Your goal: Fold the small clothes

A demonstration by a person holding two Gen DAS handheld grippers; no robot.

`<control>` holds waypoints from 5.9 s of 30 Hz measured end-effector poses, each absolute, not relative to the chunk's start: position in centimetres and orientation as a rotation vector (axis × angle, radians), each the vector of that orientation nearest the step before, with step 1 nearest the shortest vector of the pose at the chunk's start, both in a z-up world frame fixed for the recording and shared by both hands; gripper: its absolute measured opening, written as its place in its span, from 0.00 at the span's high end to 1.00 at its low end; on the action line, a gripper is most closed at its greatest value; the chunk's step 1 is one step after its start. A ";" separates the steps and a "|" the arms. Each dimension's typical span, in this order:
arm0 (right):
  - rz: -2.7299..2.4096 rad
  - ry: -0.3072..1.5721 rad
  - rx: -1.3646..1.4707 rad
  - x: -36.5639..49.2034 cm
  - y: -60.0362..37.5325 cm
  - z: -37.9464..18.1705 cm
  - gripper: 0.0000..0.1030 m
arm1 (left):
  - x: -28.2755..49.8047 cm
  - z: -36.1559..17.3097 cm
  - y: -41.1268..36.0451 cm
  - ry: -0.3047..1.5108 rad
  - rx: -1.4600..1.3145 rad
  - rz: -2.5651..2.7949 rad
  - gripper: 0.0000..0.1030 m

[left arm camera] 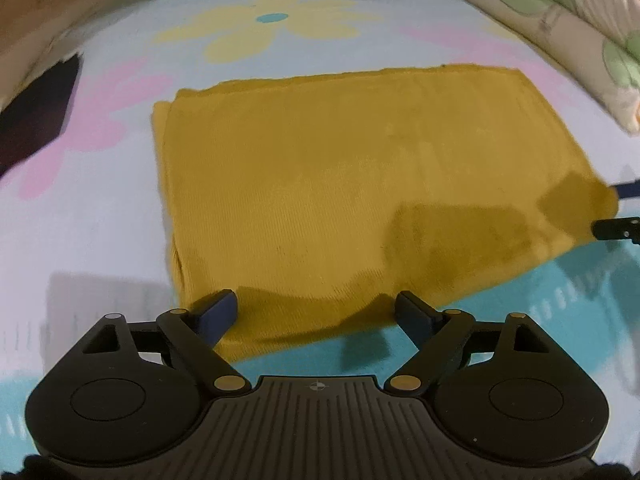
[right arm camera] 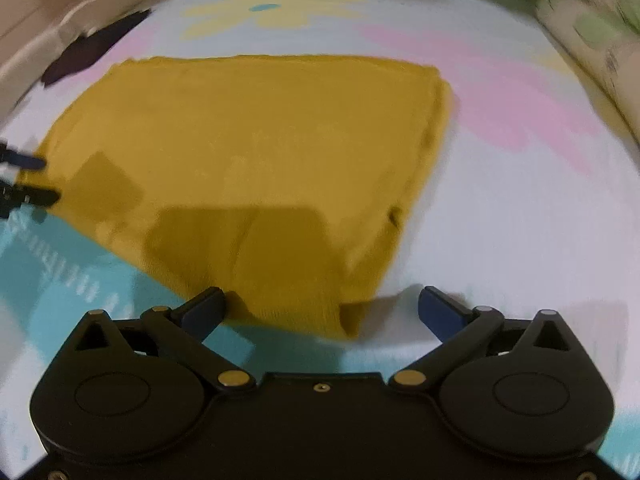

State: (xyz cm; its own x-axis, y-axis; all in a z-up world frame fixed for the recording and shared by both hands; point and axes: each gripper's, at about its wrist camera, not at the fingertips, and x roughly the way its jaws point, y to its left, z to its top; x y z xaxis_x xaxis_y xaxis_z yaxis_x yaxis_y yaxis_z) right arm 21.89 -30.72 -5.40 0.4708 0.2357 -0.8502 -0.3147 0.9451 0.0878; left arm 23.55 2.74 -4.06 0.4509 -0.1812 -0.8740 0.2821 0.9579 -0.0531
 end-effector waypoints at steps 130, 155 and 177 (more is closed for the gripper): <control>0.857 1.007 0.116 23.0 -11.3 -2.5 0.45 | 30.5 -5.5 9.4 0.999 -0.106 -0.133 0.14; 0.543 0.879 0.213 34.9 -14.2 -4.8 0.27 | 30.3 -5.4 9.5 0.990 -0.124 -0.145 0.09; 0.477 0.881 0.359 29.3 -22.0 -3.3 0.00 | 27.9 -5.1 10.1 1.040 -0.136 -0.166 0.08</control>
